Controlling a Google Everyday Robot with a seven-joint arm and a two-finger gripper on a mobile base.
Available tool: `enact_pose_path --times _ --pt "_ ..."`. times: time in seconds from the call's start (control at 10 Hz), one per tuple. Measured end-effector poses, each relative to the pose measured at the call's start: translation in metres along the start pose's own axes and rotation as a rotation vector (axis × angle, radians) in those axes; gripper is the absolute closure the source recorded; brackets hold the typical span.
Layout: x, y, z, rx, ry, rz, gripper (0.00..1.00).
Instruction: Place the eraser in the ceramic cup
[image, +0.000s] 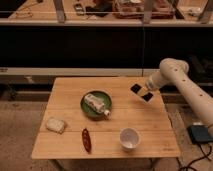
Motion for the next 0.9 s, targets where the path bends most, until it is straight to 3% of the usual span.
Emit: enact_pose_path --times 0.3,0.4,0.9 --pt "-0.027 -0.048 -0.066 0.073 -0.018 -0.095 0.89" --pt "-0.033 -0.059 -0.077 0.083 -0.025 -0.126 0.89" --pt "-0.037 -0.066 -0.083 0.09 -0.03 -0.148 0.89"
